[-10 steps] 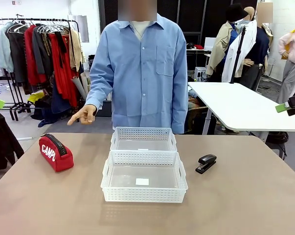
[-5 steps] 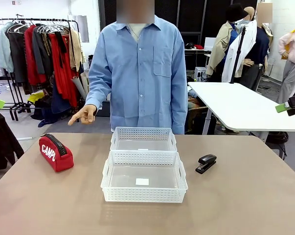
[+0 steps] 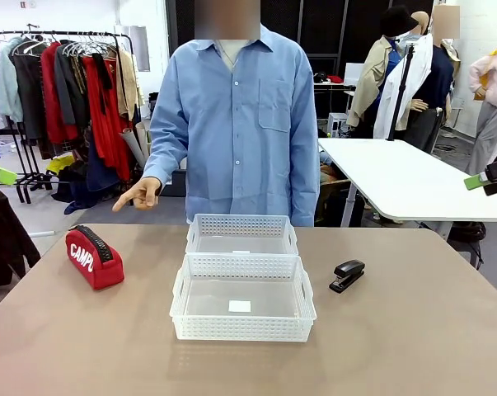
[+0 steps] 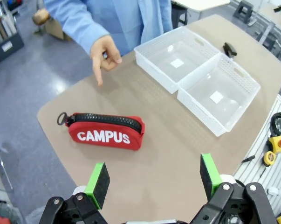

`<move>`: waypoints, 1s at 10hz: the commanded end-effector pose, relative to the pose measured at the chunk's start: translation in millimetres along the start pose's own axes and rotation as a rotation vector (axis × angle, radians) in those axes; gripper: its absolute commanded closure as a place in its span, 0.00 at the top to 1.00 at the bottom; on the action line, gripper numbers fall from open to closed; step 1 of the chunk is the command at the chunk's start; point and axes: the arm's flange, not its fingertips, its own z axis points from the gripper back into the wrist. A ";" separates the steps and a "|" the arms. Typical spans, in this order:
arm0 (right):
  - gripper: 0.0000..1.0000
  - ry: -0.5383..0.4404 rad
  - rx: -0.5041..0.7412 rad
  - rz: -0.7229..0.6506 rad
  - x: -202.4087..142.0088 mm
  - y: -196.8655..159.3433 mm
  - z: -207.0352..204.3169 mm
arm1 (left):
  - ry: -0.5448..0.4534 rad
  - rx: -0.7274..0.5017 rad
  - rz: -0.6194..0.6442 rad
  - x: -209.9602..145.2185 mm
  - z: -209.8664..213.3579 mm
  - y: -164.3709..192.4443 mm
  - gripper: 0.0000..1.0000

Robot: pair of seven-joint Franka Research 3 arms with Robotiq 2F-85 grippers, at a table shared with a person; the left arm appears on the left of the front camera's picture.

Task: Distribute items into two baskets.
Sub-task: Pick up the Pencil pouch that the person points to.

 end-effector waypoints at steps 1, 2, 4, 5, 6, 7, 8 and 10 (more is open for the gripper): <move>1.00 -0.007 0.008 0.001 0.7 0.1 -0.3 | 0.077 0.002 0.079 27.6 -13.8 17.2 1.00; 1.00 -0.007 0.008 0.001 0.7 0.1 -0.3 | 0.110 0.001 0.106 34.4 -24.8 23.1 1.00; 1.00 -0.007 0.008 0.001 0.7 0.1 -0.3 | 0.175 0.023 0.208 53.5 -50.3 40.8 1.00; 1.00 -0.007 0.008 0.001 0.7 0.1 -0.3 | 0.220 0.039 0.247 63.4 -66.2 49.6 1.00; 1.00 -0.007 0.008 0.001 0.7 0.1 -0.3 | 0.260 0.063 0.284 72.6 -81.0 57.0 1.00; 1.00 -0.007 0.008 0.001 0.7 0.1 -0.3 | 0.293 0.090 0.330 81.4 -96.7 66.3 1.00; 1.00 -0.007 0.008 0.001 0.7 0.1 -0.3 | 0.332 0.126 0.379 89.6 -113.1 77.1 1.00; 1.00 -0.007 0.008 0.001 0.7 0.1 -0.3 | 0.394 0.205 0.497 104.0 -145.5 96.5 1.00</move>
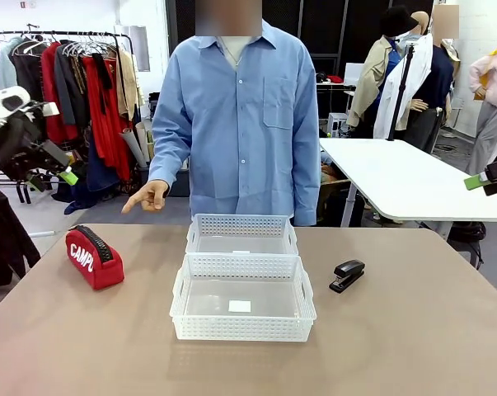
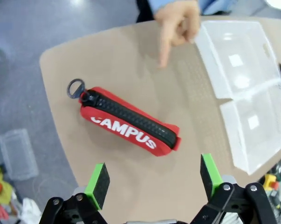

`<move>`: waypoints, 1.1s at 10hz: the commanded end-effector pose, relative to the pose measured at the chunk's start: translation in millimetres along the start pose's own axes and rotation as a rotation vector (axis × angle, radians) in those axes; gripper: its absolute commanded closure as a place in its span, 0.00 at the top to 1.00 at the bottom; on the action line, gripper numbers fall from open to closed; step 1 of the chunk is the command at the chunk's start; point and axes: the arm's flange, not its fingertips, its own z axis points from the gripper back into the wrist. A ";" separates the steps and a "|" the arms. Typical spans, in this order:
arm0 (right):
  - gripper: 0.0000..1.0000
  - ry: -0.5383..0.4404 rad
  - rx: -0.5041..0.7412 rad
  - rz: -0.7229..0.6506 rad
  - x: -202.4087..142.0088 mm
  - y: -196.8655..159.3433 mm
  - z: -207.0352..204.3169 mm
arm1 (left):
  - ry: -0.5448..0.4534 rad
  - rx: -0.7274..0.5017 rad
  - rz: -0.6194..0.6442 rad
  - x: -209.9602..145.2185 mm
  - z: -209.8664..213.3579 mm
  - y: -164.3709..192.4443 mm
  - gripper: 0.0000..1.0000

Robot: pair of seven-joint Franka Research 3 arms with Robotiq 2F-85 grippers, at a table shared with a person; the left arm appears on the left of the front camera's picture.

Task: Distribute items into two baskets.
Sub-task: Pick up the Pencil pouch that the person points to.

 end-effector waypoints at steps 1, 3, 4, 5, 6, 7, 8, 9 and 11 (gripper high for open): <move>1.00 -0.009 0.008 0.001 0.8 -0.1 -0.5 | 0.075 0.094 0.145 27.7 -11.7 0.3 1.00; 1.00 -0.009 0.008 0.001 0.8 -0.1 -0.5 | 0.115 0.162 0.280 46.0 -39.5 1.9 1.00; 1.00 -0.009 0.008 0.001 0.8 -0.1 -0.5 | 0.147 0.166 0.349 52.9 -50.5 1.8 1.00; 1.00 -0.009 0.008 0.001 0.8 -0.1 -0.5 | 0.164 0.180 0.392 57.8 -59.9 2.1 1.00; 1.00 -0.009 0.008 0.001 0.8 -0.1 -0.5 | 0.185 0.195 0.438 61.5 -68.1 2.2 1.00; 1.00 -0.009 0.008 0.001 0.8 -0.1 -0.5 | 0.196 0.233 0.513 64.3 -77.4 1.8 1.00; 1.00 -0.009 0.008 0.001 0.8 -0.1 -0.5 | 0.178 0.284 0.563 65.3 -86.3 1.0 1.00; 1.00 -0.009 0.008 0.001 0.8 -0.1 -0.5 | 0.158 0.344 0.606 64.7 -94.5 1.9 1.00; 1.00 -0.009 0.008 0.001 0.8 -0.1 -0.5 | 0.116 0.425 0.689 61.6 -109.2 3.6 1.00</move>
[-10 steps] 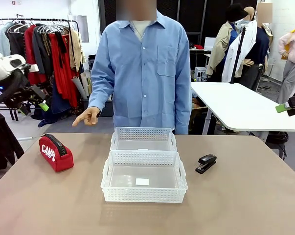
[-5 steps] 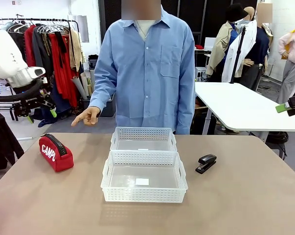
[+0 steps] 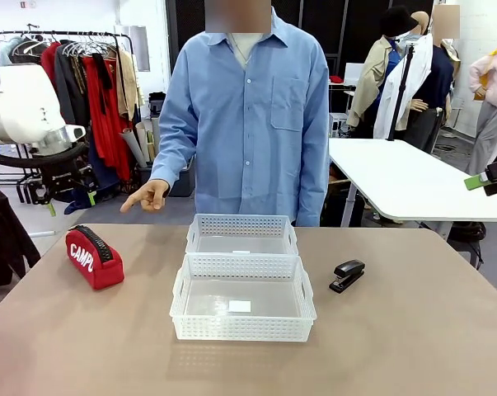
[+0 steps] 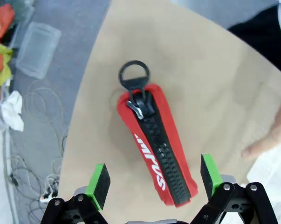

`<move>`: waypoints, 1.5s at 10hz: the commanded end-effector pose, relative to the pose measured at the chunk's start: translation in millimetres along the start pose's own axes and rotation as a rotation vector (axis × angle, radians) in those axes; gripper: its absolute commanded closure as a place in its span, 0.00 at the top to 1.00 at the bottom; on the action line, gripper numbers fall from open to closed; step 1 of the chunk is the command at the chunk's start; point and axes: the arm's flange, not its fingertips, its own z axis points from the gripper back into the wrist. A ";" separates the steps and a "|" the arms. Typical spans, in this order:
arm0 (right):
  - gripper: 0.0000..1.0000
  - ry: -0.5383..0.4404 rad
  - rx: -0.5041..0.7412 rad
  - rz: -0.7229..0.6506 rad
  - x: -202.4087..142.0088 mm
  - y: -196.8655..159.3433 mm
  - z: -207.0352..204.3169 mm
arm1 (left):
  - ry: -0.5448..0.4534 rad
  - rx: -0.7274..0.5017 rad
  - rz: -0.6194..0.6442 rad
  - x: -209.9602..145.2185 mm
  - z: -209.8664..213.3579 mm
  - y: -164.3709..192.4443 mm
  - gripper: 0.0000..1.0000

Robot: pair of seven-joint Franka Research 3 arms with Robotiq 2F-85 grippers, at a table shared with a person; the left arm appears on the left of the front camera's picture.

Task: Distribute items into two baskets.
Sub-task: Pick up the Pencil pouch that the person points to.

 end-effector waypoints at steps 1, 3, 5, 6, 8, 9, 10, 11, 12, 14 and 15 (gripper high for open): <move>1.00 -0.009 0.008 0.002 1.0 0.2 -0.6 | -0.026 0.057 0.060 -4.7 -8.9 -8.0 1.00; 1.00 -0.009 0.008 0.002 1.0 0.2 -0.6 | -0.016 0.048 0.088 -7.9 -19.3 -11.6 1.00; 1.00 -0.009 0.008 0.002 1.0 0.2 -0.6 | -0.001 0.034 0.110 -11.2 -27.5 -9.2 1.00; 1.00 -0.009 0.008 0.002 1.0 0.2 -0.6 | 0.006 0.025 0.119 -12.9 -32.3 -8.8 1.00; 1.00 -0.009 0.008 0.002 1.0 0.2 -0.6 | 0.030 0.022 0.136 -17.4 -46.9 -6.1 1.00; 1.00 -0.009 0.008 0.002 1.0 0.2 -0.6 | 0.047 0.013 0.141 -20.9 -53.0 -5.7 1.00; 1.00 -0.009 0.008 0.002 1.0 0.2 -0.6 | 0.056 0.008 0.138 -24.8 -58.7 -6.4 1.00; 1.00 -0.009 0.008 0.002 1.0 0.2 -0.6 | 0.061 0.014 0.140 -28.1 -65.8 -7.5 1.00; 1.00 -0.009 0.008 0.002 1.0 0.2 -0.6 | 0.069 0.019 0.145 -31.1 -73.3 -8.1 1.00; 1.00 -0.009 0.008 0.002 1.0 0.2 -0.6 | 0.090 0.021 0.135 -33.4 -86.0 -5.9 1.00; 1.00 -0.009 0.008 0.002 1.0 0.2 -0.6 | 0.105 0.022 0.137 -34.7 -95.6 -3.0 1.00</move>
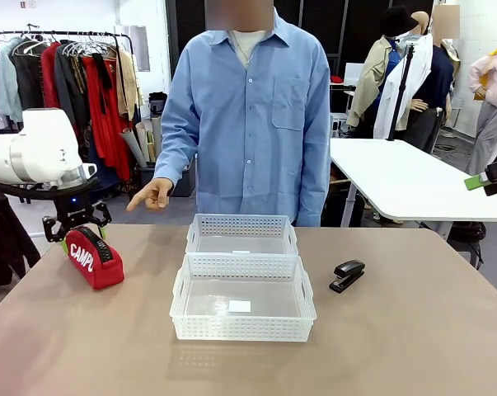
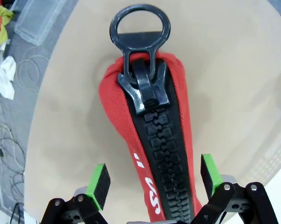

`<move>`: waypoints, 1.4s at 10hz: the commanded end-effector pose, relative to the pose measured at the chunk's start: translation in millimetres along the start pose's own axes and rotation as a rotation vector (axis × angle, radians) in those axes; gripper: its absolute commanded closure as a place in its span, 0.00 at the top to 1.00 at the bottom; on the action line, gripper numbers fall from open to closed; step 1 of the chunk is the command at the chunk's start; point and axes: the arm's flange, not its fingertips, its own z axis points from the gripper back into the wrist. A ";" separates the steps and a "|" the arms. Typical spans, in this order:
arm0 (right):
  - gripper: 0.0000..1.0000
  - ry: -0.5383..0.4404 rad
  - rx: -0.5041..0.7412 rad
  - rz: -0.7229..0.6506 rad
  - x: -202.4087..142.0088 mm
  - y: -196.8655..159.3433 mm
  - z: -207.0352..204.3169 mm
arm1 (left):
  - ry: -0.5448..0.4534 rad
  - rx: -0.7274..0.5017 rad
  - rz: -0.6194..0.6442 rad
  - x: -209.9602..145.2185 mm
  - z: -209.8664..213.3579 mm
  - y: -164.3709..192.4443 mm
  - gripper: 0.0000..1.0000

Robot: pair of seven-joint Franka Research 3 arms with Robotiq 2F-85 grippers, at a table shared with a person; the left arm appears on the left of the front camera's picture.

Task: Distribute items into two baskets.
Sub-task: Pick up the Pencil pouch that the person points to.

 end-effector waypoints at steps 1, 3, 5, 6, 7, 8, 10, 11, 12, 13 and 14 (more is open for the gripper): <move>1.00 -0.010 0.008 0.002 1.1 0.2 -0.6 | 0.016 -0.020 0.010 -0.6 -12.0 3.2 1.00; 1.00 -0.010 0.008 0.002 1.1 0.2 -0.6 | 0.020 -0.024 -0.001 -1.4 -16.8 3.7 1.00; 1.00 -0.010 0.008 0.002 1.1 0.2 -0.6 | 0.029 -0.024 -0.006 -1.1 -20.9 4.6 1.00; 1.00 -0.010 0.008 0.002 1.1 0.2 -0.6 | 0.024 -0.034 -0.019 -0.6 -20.6 5.1 0.96; 1.00 -0.010 0.008 0.002 1.1 0.2 -0.6 | 0.025 -0.036 -0.026 -0.4 -20.8 5.3 0.88; 1.00 -0.010 0.008 0.002 1.1 0.2 -0.6 | 0.026 -0.038 -0.028 -0.1 -20.7 5.2 0.78; 1.00 -0.010 0.008 0.002 1.1 0.2 -0.6 | 0.037 -0.050 -0.049 -0.1 -20.2 4.5 0.44; 1.00 -0.010 0.008 0.002 1.1 0.2 -0.6 | 0.042 -0.051 -0.053 0.0 -20.0 4.0 0.26; 1.00 -0.010 0.008 0.002 1.1 0.2 -0.6 | 0.041 -0.051 -0.054 0.4 -19.7 3.8 0.07; 1.00 -0.010 0.008 0.002 1.1 0.2 -0.6 | 0.041 -0.052 -0.053 0.6 -19.7 3.5 0.00; 1.00 -0.010 0.008 0.002 1.1 0.2 -0.6 | 0.041 -0.052 -0.050 0.8 -19.6 3.5 0.00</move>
